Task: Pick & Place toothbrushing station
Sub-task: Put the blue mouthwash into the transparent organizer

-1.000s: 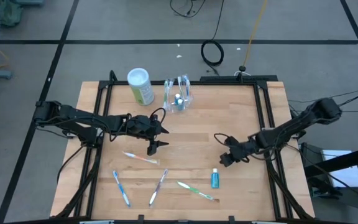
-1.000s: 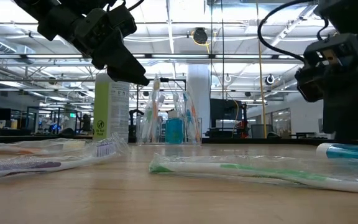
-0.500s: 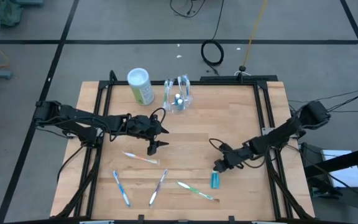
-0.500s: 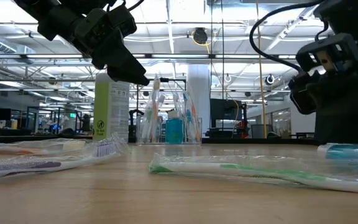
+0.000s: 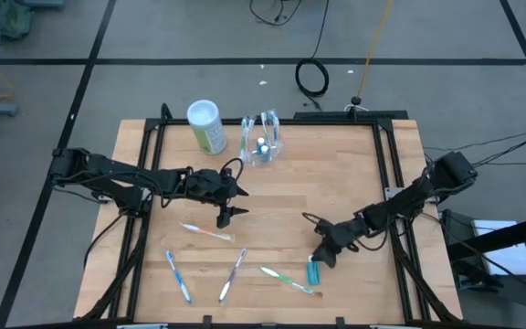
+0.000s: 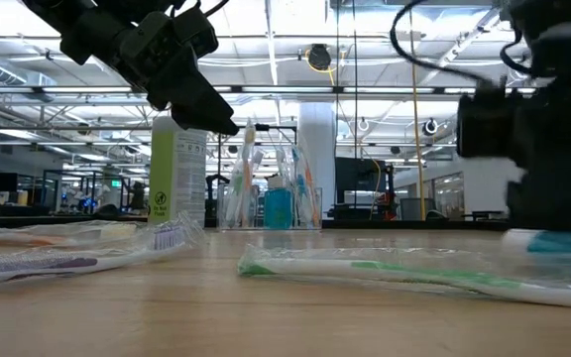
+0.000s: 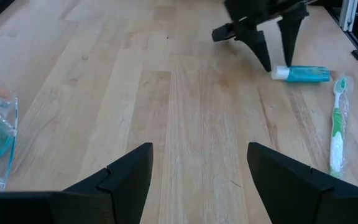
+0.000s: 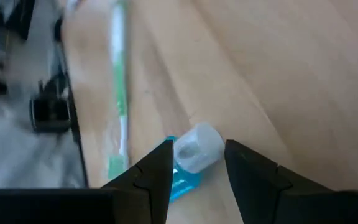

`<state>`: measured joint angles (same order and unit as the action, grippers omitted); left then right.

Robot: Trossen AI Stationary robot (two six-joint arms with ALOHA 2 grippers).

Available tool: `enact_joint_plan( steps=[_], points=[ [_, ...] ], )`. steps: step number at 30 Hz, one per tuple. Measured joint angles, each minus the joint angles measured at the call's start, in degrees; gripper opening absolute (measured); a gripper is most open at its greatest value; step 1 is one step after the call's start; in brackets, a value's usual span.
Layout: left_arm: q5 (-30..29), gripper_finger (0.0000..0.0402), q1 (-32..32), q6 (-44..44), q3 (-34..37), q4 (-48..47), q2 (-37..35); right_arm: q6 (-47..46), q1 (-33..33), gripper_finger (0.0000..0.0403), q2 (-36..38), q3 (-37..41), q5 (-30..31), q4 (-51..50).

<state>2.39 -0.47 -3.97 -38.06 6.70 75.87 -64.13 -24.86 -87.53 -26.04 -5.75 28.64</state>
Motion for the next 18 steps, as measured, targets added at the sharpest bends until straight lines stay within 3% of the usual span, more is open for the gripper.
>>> enact_joint_plan(
  steps=[5, 11, 14, 18],
  points=[
    [0.0, 0.0267, 0.0, 0.0, 0.0, 0.0, 0.0, 20.9, 0.0, 0.0139, 1.2, 0.0, -0.4, 6.6],
    [0.0, 0.0267, 0.0, 0.1, 0.0, 0.0, 0.0, 47.0, 0.0, 0.0139, 2.0, 0.0, -0.3, 6.6],
    [0.0, 0.0267, 0.0, 0.2, 0.0, 0.0, 0.0, 53.5, 0.1, 0.0139, 2.0, 0.0, -0.1, 6.5],
    [0.0, 0.0267, 0.0, 0.5, 0.0, 0.0, 0.0, 53.1, 0.4, 0.0139, 2.0, 0.0, -0.2, 6.8]
  ],
)
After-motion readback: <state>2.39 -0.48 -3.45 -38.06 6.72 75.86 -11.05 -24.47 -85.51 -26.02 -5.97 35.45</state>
